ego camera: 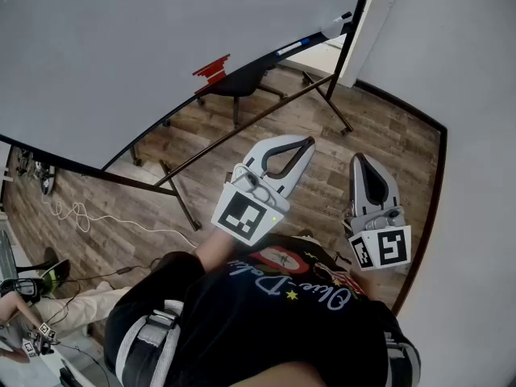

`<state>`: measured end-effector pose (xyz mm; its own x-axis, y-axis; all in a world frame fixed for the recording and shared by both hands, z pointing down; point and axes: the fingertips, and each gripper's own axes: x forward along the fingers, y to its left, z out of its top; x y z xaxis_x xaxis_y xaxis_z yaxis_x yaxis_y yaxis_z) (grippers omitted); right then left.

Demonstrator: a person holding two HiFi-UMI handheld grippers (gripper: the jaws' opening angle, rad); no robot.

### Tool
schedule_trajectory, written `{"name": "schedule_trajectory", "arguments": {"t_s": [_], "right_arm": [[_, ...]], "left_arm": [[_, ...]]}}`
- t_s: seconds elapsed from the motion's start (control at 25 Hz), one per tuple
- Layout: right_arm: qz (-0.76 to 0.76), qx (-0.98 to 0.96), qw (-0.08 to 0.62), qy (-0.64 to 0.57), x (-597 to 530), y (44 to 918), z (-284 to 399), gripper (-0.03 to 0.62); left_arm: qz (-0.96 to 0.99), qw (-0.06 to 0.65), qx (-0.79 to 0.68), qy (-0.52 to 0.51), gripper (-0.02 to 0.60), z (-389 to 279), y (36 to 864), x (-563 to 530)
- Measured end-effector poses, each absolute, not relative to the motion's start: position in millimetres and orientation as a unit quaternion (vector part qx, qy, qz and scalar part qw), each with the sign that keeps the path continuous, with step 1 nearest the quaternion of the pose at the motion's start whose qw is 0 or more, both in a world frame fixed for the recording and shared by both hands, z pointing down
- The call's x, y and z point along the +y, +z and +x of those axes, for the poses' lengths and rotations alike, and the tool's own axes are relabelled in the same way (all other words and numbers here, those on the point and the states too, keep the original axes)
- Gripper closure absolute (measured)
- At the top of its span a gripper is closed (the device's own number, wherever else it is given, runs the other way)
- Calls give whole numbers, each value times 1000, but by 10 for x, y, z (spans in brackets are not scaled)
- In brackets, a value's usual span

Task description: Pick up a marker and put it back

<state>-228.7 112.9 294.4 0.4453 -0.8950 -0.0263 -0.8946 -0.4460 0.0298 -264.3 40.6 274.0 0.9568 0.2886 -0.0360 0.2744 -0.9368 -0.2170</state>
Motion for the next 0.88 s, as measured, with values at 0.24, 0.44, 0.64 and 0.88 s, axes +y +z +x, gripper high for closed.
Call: {"name": "schedule_trajectory", "arguments": {"t_s": [0.24,0.44,0.64,0.88], "right_arm": [[846,-533,-2,-13,1095,2975,-2333,594],[839,-543,-23,-17,1062,2978,-2358,594],[838,-543,-37,-18,1147,2989,-2319,594],[834,-549,-47,-18,1329,3007,-2271,594]], "left_arm": [[-984,104,-138,33,577,-2706,2751,381],[-987,104,-123,25,578,-2771,2791,328],[-986,113,-118,21,577,-2767,2799,396],[-987,108,-119,15,577,-2675,2831,575]]}}
